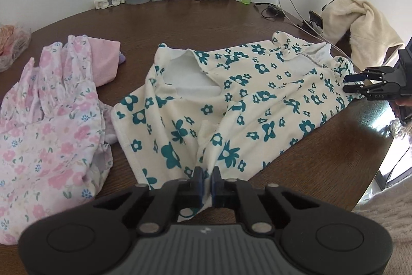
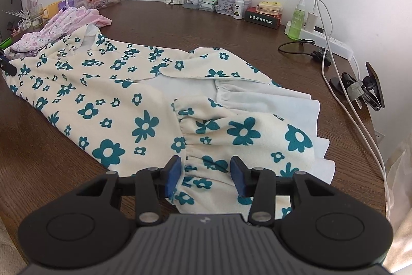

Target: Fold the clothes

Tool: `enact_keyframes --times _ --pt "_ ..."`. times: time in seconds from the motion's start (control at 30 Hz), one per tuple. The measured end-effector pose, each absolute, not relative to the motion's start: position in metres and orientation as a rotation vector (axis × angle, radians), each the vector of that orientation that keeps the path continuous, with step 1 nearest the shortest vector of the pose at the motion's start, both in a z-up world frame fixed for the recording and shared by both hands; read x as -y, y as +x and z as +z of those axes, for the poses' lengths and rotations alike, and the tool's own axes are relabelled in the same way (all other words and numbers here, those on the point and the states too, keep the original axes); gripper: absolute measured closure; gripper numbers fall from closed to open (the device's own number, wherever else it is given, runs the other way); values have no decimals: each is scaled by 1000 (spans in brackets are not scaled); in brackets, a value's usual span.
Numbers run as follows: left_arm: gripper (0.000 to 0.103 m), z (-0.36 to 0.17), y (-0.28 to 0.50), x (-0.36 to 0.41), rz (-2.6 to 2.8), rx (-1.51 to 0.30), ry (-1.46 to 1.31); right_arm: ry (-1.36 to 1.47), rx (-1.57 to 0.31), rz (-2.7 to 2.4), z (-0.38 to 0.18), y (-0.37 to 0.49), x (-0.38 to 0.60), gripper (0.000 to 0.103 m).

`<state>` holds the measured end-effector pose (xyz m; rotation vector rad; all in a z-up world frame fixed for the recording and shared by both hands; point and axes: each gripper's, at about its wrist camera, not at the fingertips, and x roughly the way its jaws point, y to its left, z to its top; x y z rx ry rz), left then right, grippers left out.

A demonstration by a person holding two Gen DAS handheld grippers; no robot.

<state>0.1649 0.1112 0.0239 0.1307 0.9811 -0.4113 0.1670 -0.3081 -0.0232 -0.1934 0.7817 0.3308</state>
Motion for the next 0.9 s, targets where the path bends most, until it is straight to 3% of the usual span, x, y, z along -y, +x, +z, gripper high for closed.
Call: enact_keyframes --times 0.2,0.33,0.6,0.77,0.9 --pt "93 6 187 -125 -369 -1029 57 -214 -798 318 -24 170 303 56" --pt "56 11 179 -129 -273 -995 78 -206 -803 311 -23 168 305 54" --pt "61 33 153 -72 -182 -743 339 -177 -740 367 6 159 271 53" --pt "76 23 168 -2 -467 -713 295 -280 -657 607 9 176 187 54" --pt "76 -3 186 21 -512 -744 304 -401 -635 767 -7 196 133 54"
